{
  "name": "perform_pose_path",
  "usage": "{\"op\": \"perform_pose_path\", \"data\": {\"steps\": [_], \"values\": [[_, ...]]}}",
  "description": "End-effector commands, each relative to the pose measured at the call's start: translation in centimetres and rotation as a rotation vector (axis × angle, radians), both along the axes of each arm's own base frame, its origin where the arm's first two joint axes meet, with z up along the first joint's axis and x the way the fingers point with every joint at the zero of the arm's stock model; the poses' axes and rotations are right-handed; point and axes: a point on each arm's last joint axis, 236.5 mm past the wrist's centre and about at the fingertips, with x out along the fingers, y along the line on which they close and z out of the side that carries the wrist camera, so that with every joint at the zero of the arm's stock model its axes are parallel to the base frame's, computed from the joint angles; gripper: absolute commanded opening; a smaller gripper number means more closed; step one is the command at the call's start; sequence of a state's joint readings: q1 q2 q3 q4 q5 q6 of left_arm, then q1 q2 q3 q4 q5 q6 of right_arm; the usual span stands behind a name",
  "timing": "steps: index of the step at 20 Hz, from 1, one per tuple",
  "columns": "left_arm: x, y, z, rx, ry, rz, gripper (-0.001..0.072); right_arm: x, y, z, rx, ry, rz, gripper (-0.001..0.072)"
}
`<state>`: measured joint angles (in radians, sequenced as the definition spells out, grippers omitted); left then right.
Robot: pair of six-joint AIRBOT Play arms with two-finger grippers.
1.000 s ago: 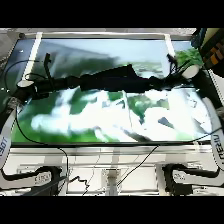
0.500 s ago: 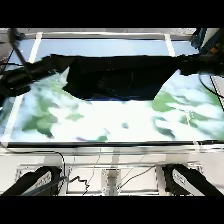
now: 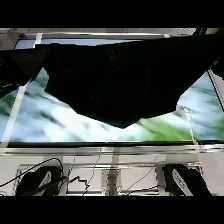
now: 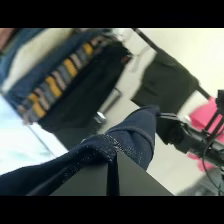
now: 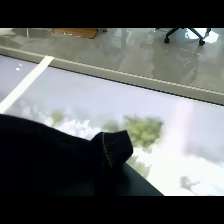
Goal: Fold the clothes and pants, and hang the long-sleeved shirts on hangers.
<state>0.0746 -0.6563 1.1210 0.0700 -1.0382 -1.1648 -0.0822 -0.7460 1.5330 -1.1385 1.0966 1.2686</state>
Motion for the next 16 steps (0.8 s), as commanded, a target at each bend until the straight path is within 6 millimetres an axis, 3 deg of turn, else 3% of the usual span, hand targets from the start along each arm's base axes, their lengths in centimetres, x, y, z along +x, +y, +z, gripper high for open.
{"op": "perform_pose_path", "data": {"steps": [1,3,4,6,8,10,12,14,16], "values": [[3.5,2.4,-3.3,0.045,0.122,0.174,0.0025,5.9,-0.1,-3.1,0.077,0.088,-0.005,0.0013],[7.4,3.3,-8.2,0.030,0.250,0.222,0.0025,11.3,1.8,-9.8,0.112,0.266,0.048,0.0013],[9.7,3.5,-11.6,0.017,0.333,0.253,0.0026,13.5,3.5,-13.8,0.115,0.363,0.082,0.0014],[13.7,3.2,-19.5,0.040,0.476,0.320,0.0026,16.2,7.7,-21.6,0.097,0.530,0.157,0.0015],[16.8,2.6,-26.5,0.156,0.527,0.379,0.0026,17.7,11.3,-27.4,0.071,0.624,0.204,0.0015],[18.9,2.9,-31.4,0.234,0.572,0.419,0.0026,18.3,12.9,-30.9,0.042,0.668,0.217,0.0016],[19.9,4.2,-34.5,0.250,0.637,0.451,0.0026,18.3,12.9,-31.8,0.029,0.691,0.214,0.0016],[20.0,5.2,-35.4,0.243,0.673,0.444,0.0026,17.0,12.8,-32.0,0.050,0.753,0.211,0.0016],[19.3,5.9,-34.9,0.223,0.689,0.403,0.0026,13.5,13.6,-32.7,0.043,0.883,0.276,0.0016]]}}
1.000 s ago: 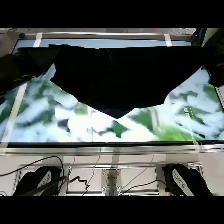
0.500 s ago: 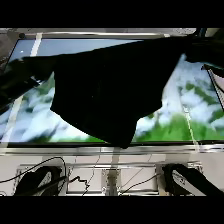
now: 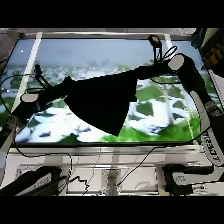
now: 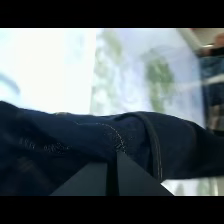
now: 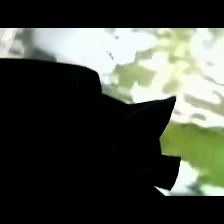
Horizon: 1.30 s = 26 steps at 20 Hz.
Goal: Fold the clothes and pants, and hang the long-sleeved shirts on hangers.
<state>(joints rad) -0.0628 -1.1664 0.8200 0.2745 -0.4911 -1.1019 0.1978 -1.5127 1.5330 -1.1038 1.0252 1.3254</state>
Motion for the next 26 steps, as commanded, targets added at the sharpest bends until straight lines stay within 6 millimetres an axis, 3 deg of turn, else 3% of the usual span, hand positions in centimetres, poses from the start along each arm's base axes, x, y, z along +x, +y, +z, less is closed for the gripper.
{"op": "perform_pose_path", "data": {"steps": [1,5,8,11,14,17,20,21,22,23,24,25,26], "values": [[-0.7,1.4,-1.3,-0.026,0.053,-0.037,0.0026,-5.5,1.6,-2.4,0.004,0.237,0.107,0.0016],[-3.9,3.9,-1.1,-0.107,0.130,-0.153,0.0024,-13.7,3.8,-2.9,-0.026,0.489,0.314,0.0017],[-7.3,5.6,-3.2,-0.051,0.228,-0.255,0.0024,-16.5,7.8,-3.8,-0.054,0.489,0.418,0.0016],[-10.9,7.4,-6.8,0.093,0.381,-0.327,0.0023,-20.8,11.1,-6.7,-0.088,0.548,0.481,0.0016],[-13.1,9.9,-9.7,0.242,0.495,-0.347,0.0024,-26.3,12.4,-10.9,-0.143,0.688,0.467,0.0016],[-12.7,11.8,-10.7,0.317,0.512,-0.293,0.0025,-31.0,16.1,-13.0,-0.085,0.735,0.471,0.0017],[-10.5,12.5,-10.2,0.326,0.447,-0.216,0.0026,-32.6,19.3,-14.0,-0.063,0.659,0.477,0.0019],[-9.9,12.6,-10.0,0.317,0.428,-0.194,0.0026,-32.9,19.8,-14.1,-0.064,0.639,0.489,0.0084],[-9.3,12.5,-9.7,0.303,0.409,-0.174,0.0061,-33.1,19.8,-14.2,-0.078,0.626,0.501,0.0293],[-8.7,12.3,-9.2,0.276,0.388,-0.155,0.0244,-33.1,19.7,-14.2,-0.086,0.623,0.506,0.0490],[-7.9,11.9,-8.5,0.246,0.354,-0.139,0.0474,-33.1,19.5,-14.2,-0.091,0.632,0.506,0.0530],[-7.0,11.5,-7.7,0.211,0.314,-0.123,0.0531,-33.2,19.1,-14.1,-0.100,0.645,0.510,0.0529],[-6.1,11.0,-6.6,0.176,0.259,-0.118,0.0530,-33.1,18.8,-13.8,-0.109,0.652,0.520,0.0529]]}}
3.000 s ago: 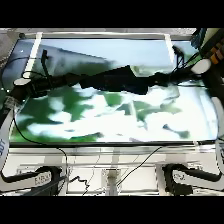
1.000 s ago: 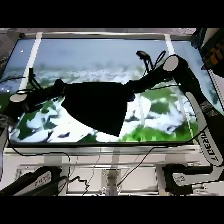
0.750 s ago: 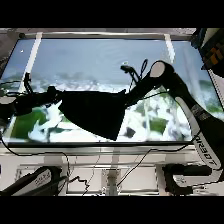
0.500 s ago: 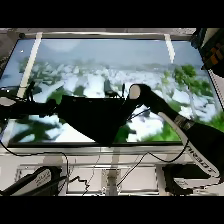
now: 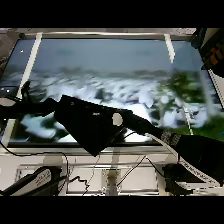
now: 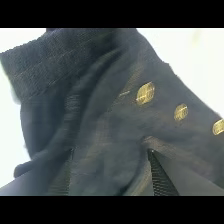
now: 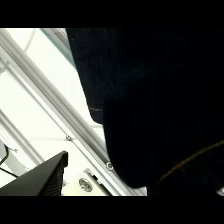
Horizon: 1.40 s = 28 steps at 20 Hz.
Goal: Fold the clothes and pants, and hang the long-sleeved shirts on hangers.
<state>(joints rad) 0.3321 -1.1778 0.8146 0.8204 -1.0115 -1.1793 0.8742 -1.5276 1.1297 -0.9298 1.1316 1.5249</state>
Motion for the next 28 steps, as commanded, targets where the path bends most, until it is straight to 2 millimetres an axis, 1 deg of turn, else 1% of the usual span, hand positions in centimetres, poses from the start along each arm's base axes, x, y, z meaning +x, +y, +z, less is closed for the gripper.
{"op": "perform_pose_path", "data": {"steps": [1,2,3,5,6,7,8,10,11,12,13,14,15,16,17,18,19,20,21,22,23,24,25,26,28], "values": [[3.3,-1.1,3.4,-0.108,-0.166,0.050,0.0530,-0.1,-0.2,0.7,-0.011,0.002,0.024,0.0529],[4.2,-1.7,4.7,-0.142,-0.225,0.043,0.0530,0.6,-0.3,1.4,-0.003,-0.019,0.025,0.0529],[5.0,-2.1,6.3,-0.170,-0.291,0.034,0.0530,1.8,-0.5,2.5,0.012,-0.059,0.014,0.0529],[6.1,-2.3,8.6,-0.178,-0.387,0.011,0.0520,5.0,-1.7,5.6,0.041,-0.170,-0.019,0.0528],[6.4,-2.1,9.3,-0.153,-0.409,-0.004,0.0453,6.8,-3.2,7.5,0.045,-0.235,-0.043,0.0527],[6.5,-1.8,9.9,-0.117,-0.425,-0.022,0.0384,8.1,-5.2,9.1,0.034,-0.290,-0.066,0.0527],[6.5,-1.4,10.4,-0.062,-0.440,-0.047,0.0315,9.3,-7.9,10.7,0.005,-0.342,-0.089,0.0524],[6.2,-0.5,11.3,0.044,-0.464,-0.092,0.0176,10.7,-13.6,13.4,-0.075,-0.425,-0.142,0.0522],[5.8,-0.2,11.8,0.089,-0.476,-0.109,0.0144,11.3,-16.6,14.5,-0.121,-0.472,-0.180,0.0522],[5.5,0.0,12.3,0.119,-0.487,-0.119,0.0144,11.8,-19.0,15.2,-0.155,-0.512,-0.222,0.0518],[5.2,0.0,12.7,0.138,-0.497,-0.127,0.0144,11.9,-21.3,15.4,-0.179,-0.536,-0.275,0.0433],[4.9,-0.1,13.2,0.143,-0.506,-0.134,0.0144,11.5,-23.2,14.8,-0.195,-0.526,-0.327,0.0279],[4.6,-0.3,13.7,0.147,-0.515,-0.141,0.0144,10.6,-24.7,13.5,-0.214,-0.495,-0.369,0.0241],[4.4,-0.5,14.0,0.147,-0.520,-0.145,0.0144,9.2,-25.9,11.5,-0.230,-0.439,-0.399,0.0228],[4.2,-0.6,14.2,0.147,-0.524,-0.151,0.0144,7.6,-25.9,9.4,-0.218,-0.359,-0.421,0.0189],[4.0,-0.8,14.3,0.141,-0.522,-0.158,0.0144,5.5,-24.3,7.6,-0.150,-0.242,-0.443,0.0177],[3.7,-1.1,14.3,0.134,-0.516,-0.169,0.0144,4.4,-21.7,6.7,-0.037,-0.163,-0.457,0.0148],[3.4,-1.4,14.1,0.125,-0.506,-0.184,0.0144,4.4,-19.2,6.2,0.089,-0.142,-0.475,0.0124],[3.3,-1.6,14.0,0.119,-0.501,-0.192,0.0144,5.7,-17.7,5.8,0.172,-0.154,-0.550,0.0137],[3.1,-1.7,14.0,0.115,-0.497,-0.199,0.0144,7.4,-17.2,5.3,0.215,-0.174,-0.652,0.0292],[3.0,-1.8,13.9,0.112,-0.494,-0.204,0.0144,9.1,-17.4,4.5,0.217,-0.170,-0.776,0.0514],[2.9,-1.9,13.9,0.109,-0.491,-0.208,0.0144,9.9,-17.8,3.5,0.198,-0.134,-0.870,0.0560],[2.8,-2.0,13.9,0.107,-0.489,-0.212,0.0144,10.2,-17.9,2.4,0.175,-0.090,-0.913,0.0563],[2.8,-2.0,13.9,0.107,-0.489,-0.211,0.0144,10.1,-17.4,1.5,0.170,-0.029,-0.934,0.0575],[2.8,-2.0,13.9,0.107,-0.489,-0.211,0.0144,9.8,-15.6,-0.2,0.185,0.148,-1.000,0.0720]]}}
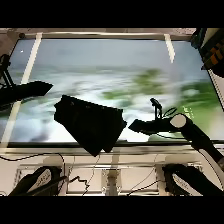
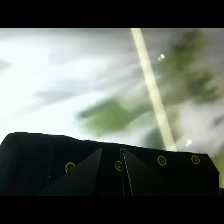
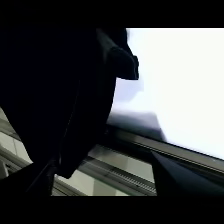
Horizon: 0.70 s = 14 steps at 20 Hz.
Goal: Fold the clothes and pants, and hang the long-sleeved shirts on hangers.
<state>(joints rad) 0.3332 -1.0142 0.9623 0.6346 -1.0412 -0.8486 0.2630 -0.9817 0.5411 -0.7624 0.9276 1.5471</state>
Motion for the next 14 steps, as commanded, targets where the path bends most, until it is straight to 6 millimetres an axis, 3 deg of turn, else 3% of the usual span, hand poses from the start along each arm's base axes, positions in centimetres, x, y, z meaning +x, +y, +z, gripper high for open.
{"op": "perform_pose_path", "data": {"steps": [1,5,10,14], "values": [[-0.2,-0.2,0.0,-0.001,0.004,-0.008,0.0144,1.0,2.3,-2.9,0.136,0.205,-0.172,0.0716],[-0.2,-0.2,0.0,-0.001,0.004,-0.009,0.0144,1.7,3.7,-5.5,0.168,0.308,-0.150,0.0690],[-0.2,-0.1,0.0,-0.001,0.004,-0.008,0.0144,4.3,4.1,-5.7,0.136,0.265,-0.088,0.0692],[-0.2,-0.2,0.0,-0.001,0.004,-0.009,0.0144,2.6,5.5,-6.6,0.098,0.321,0.064,0.0702]]}}
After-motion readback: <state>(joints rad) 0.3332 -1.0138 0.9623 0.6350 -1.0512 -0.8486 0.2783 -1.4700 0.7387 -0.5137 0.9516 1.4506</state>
